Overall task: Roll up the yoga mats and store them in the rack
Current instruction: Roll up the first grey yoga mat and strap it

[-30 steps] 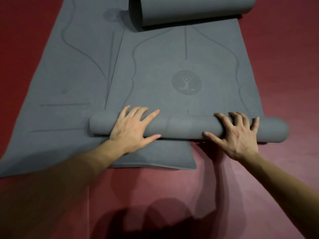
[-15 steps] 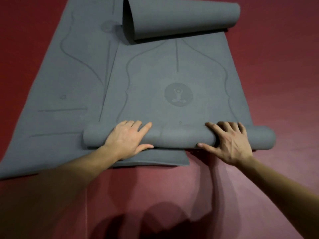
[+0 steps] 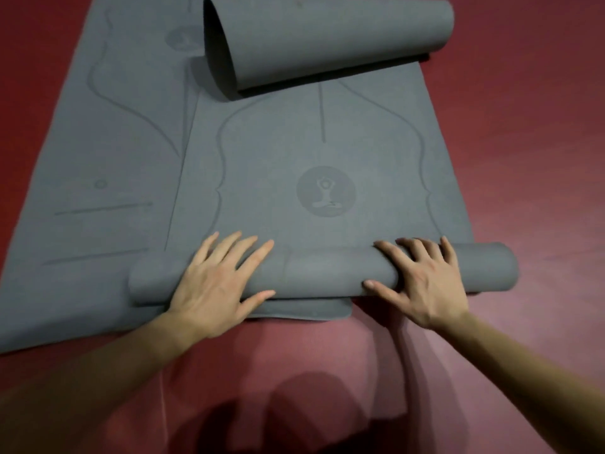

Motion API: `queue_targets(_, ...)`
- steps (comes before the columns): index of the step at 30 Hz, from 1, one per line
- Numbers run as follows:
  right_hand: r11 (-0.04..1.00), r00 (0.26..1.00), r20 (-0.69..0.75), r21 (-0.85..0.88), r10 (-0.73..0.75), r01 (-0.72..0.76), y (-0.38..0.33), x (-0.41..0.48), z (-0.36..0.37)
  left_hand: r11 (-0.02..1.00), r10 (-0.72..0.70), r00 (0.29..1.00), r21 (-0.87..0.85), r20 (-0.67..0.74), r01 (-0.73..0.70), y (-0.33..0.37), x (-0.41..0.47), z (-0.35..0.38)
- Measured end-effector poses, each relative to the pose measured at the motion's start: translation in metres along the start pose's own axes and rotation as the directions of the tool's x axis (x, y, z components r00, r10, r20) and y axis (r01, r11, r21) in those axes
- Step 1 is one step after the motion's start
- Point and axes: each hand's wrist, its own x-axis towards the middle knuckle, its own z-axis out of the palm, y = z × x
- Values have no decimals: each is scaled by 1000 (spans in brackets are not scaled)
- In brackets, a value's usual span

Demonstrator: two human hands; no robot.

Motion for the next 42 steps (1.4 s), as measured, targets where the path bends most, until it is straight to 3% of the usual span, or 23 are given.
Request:
queue_targets(5,1000,999,44,5,12,-12,2,29,-10,992,-46,999,-119,6,46,10,13,1)
queue_targets(9,996,996,4,-12,-86,86,-13,16,-6,986,-28,998,-163,60,37,-6,32,2)
queue_targets(12,996,997,-12,-27,-80,79,-19,19,-2,982,-20,995,-183,101,38,-13,43,1)
queue_targets(17,997,998,3,-27,-66,66,-12,52,-4,981,-97,991,-180,-96,78,-12,36,-2)
queue_targets(21,999,999,-21,-3,-49,49,-12,65,-7,982,-158,987,-99,27,160,-1,36,9)
queue_targets(27,995,978,-206,82,-33,51,-17,37,-1,987,-100,983,-111,154,117,-27,66,7)
queue_targets(34,998,994,-105,44,-31,36,-4,73,3,975,-213,972,-92,-98,204,-15,50,20)
queue_targets(42,999,993,-111,14,-35,37,-1,92,4,978,-208,973,21,102,207,-34,71,15)
